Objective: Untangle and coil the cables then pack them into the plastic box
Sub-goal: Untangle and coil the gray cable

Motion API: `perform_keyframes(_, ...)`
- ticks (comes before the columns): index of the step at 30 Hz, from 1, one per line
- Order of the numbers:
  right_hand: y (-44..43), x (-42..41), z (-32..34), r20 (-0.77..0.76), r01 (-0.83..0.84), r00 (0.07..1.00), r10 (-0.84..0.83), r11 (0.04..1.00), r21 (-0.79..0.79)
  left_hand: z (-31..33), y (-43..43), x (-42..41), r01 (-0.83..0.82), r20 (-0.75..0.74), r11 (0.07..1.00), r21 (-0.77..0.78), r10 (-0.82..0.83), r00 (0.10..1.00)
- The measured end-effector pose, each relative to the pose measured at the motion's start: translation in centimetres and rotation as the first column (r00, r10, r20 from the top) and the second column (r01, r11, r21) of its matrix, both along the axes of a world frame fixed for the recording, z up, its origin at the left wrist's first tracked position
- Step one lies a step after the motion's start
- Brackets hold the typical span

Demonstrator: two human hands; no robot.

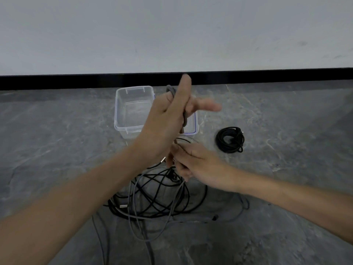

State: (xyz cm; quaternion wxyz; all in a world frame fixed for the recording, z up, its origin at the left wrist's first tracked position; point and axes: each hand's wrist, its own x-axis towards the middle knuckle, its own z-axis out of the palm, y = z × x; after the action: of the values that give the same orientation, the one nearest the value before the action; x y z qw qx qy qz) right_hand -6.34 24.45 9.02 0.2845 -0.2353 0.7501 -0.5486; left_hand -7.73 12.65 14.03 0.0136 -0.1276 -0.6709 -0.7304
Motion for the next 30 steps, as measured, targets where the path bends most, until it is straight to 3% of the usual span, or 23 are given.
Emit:
perform_keyframes(3, 0.3, 0.0, 0.9, -0.068, 0.022, 0.998, -0.017, 0.997, 0.079, -2.0, -0.4, -0.1, -0.122, -0.155, 0.946, -0.299, 0.078, 0.985)
perform_keyframes(8, 1.6, -0.2, 2.2, -0.263, -0.046, 0.955, 0.134, 0.948, 0.316, -4.2, -1.6, -1.1, -0.137, -0.215, 0.858, -0.495, 0.031, 0.976)
perform_keyframes(11, 2.8, -1.3, 3.5, -0.371, -0.046, 0.908, 0.194, 0.927, 0.373, -4.9, -2.5, -1.4, -0.128, -0.255, 0.77, -0.625, -0.046, 0.966)
perform_keyframes(13, 3.3, -1.9, 4.5, -0.37, -0.08, 0.901, 0.226, 0.925, 0.371, -5.3, -2.6, -1.0, -0.082, -0.215, 0.72, -0.689, -0.095, 0.972)
perform_keyframes(15, 3.5, -2.1, 5.4, -0.368, -0.15, 0.882, 0.295, 0.915, 0.374, -5.1, -2.2, -0.3, 0.051, -0.071, 0.741, -0.67, -0.132, 0.989)
perform_keyframes(19, 4.2, -3.5, 7.0, -0.346, -0.183, 0.9, 0.264, 0.951, 0.248, -3.4, -1.3, 1.5, 0.367, 0.296, 0.847, -0.384, -0.263, 0.918)
perform_keyframes(24, 4.7, -5.9, 8.2, -0.363, -0.134, 0.918, 0.162, 0.986, 0.101, -2.4, -0.4, 1.9, 0.417, 0.45, 0.901, 0.116, -0.422, 0.787)
perform_keyframes(27, 5.0, -7.1, 7.9, -0.326, -0.138, 0.937, 0.127, 0.99, -0.01, -1.5, -0.4, 1.8, 0.463, 0.417, 0.787, 0.407, -0.611, 0.673)
perform_keyframes(30, 5.2, -7.8, 6.6, -0.308, -0.127, 0.947, 0.095, 0.988, -0.086, -0.7, -1.2, 1.5, 0.479, 0.317, 0.607, 0.634, -0.769, 0.555)
